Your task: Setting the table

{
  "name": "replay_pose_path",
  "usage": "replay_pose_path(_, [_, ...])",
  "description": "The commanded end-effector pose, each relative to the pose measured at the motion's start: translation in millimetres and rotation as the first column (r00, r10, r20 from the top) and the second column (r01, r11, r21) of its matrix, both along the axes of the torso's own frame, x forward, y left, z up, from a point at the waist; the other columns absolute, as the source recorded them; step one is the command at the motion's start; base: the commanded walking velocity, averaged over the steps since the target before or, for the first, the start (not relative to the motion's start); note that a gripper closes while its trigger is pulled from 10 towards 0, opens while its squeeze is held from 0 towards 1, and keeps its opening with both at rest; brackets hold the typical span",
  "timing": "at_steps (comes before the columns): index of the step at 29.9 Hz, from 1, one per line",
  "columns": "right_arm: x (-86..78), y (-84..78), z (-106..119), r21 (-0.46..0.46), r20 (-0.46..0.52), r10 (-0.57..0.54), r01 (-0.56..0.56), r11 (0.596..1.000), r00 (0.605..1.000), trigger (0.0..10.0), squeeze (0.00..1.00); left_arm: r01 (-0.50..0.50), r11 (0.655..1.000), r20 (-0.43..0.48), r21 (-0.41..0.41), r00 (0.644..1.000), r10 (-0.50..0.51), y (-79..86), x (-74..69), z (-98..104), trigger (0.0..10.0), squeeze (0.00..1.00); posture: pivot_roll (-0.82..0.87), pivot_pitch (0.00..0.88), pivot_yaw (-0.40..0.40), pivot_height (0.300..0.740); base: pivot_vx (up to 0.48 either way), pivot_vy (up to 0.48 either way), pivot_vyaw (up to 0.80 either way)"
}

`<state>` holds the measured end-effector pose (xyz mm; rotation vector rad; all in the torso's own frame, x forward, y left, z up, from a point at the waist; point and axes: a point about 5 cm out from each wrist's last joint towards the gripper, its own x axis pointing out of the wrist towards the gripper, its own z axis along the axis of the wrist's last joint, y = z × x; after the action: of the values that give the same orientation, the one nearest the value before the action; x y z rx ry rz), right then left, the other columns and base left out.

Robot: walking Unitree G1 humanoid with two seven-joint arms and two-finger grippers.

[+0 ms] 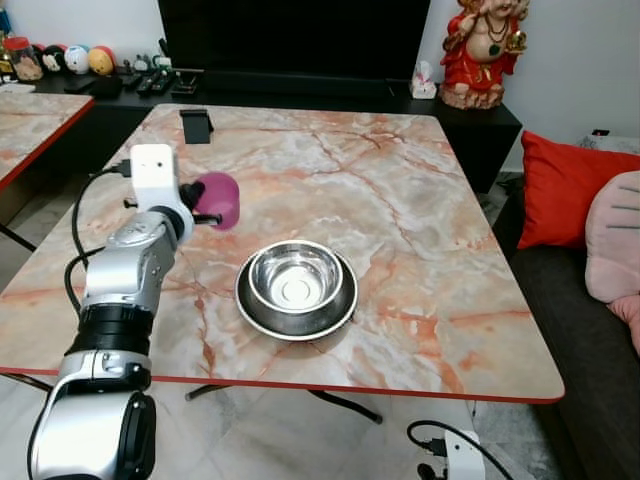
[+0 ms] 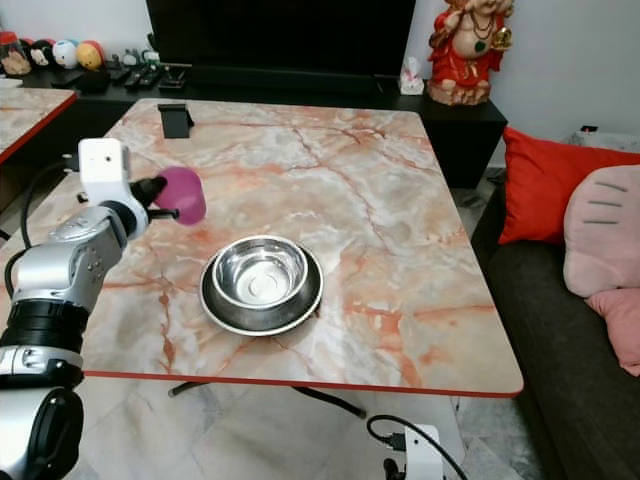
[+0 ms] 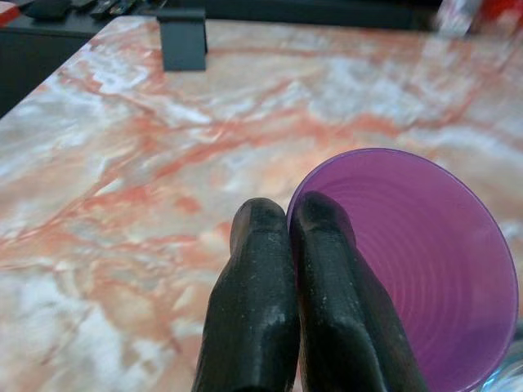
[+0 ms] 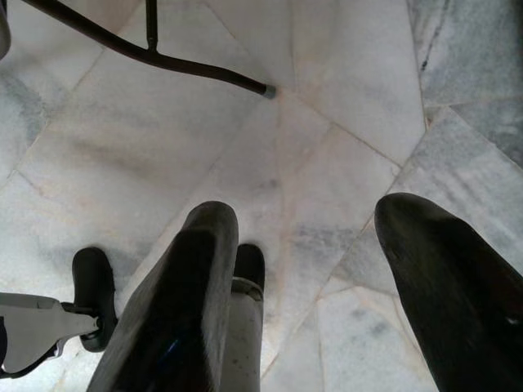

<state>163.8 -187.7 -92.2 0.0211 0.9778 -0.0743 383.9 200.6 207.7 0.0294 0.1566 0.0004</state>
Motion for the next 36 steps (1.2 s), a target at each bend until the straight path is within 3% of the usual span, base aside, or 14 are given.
replay_pose_path(1, [-1.6, -1.9, 0, -0.004, -0.007, -0.001, 0.001, 1.0, 1.0, 10.0, 0.0, -0.002, 1.0, -0.007, 0.029, 1.0, 0.002, -0.1, 2.7, 6, 10.0, 0.0, 0.01, 0.0, -0.037, 0.74, 0.0, 0.0, 0.0])
replay_pose_path(12, [-0.9, -1.2, 0, -0.003, -0.006, 0.004, -0.004, 1.0, 1.0, 10.0, 0.0, -0.059, 0.996, -0.128, -0.065, 0.99, 0.051, -15.7, 8.5, -18, 10.0, 0.0, 0.01, 0.0, -0.039, 0.74, 0.0, 0.0, 0.0])
replay_pose_path(22, [-0.7, -1.4, 0, 0.002, -0.007, -0.008, 0.008, 1.0, 1.0, 10.0, 0.0, -0.17, 0.983, -0.118, -0.072, 0.98, 0.161, -9.1, 9.3, -19, 10.0, 0.0, 0.01, 0.008, -0.04, 0.74, 0.0, 0.0, 0.0])
replay_pose_path(31, [-0.5, -2.0, 0, 0.001, -0.006, -0.008, 0.008, 1.0, 1.0, 10.0, 0.0, -0.269, 0.953, -0.116, -0.142, 0.96, 0.254, -3.6, 9.9, -20, 10.0, 0.0, 0.01, 0.016, -0.041, 0.74, 0.0, 0.0, 0.0])
replay_pose_path(36, [-0.3, -2.1, 0, -0.001, -0.007, -0.008, 0.008, 1.0, 1.0, 10.0, 0.0, -0.261, 0.949, -0.128, -0.177, 0.962, 0.241, -7.5, 11.2, -19, 10.0, 0.0, 0.0, 0.02, -0.041, 0.74, 0.0, 0.0, 0.0])
